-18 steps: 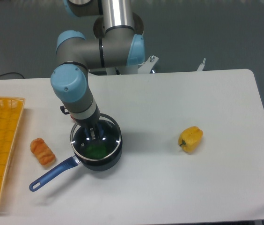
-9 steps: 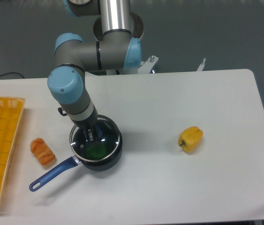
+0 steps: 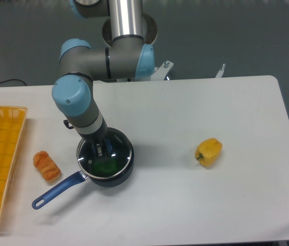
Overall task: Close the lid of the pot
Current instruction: 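Settle the glass lid flat onto the saucepan rim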
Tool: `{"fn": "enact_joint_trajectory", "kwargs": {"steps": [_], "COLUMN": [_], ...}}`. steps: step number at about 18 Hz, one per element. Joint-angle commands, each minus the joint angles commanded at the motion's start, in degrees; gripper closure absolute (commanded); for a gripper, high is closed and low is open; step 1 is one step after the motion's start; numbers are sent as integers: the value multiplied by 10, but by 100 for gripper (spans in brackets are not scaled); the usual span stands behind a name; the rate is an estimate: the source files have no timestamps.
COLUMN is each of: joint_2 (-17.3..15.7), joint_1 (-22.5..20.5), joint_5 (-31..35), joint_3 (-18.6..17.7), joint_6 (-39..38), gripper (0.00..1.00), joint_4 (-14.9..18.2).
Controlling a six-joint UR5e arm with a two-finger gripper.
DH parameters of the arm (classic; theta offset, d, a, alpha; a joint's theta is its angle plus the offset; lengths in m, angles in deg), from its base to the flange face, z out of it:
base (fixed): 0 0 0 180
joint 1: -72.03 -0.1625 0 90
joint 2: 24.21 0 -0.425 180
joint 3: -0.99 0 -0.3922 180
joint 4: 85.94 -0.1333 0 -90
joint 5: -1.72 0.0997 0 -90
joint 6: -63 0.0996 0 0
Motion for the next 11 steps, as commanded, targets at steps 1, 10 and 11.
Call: {"fn": "enact_joint_trajectory", "kwargs": {"steps": [1, 10, 11], "joint_2": [0, 2, 2], "joint_1": [0, 0, 0], "joint_5": [0, 1, 1], "joint_3": [-1, -4, -4], "joint_6": [0, -1, -1], "gripper": [42, 41, 41], "joint_4": [0, -1, -1]}}
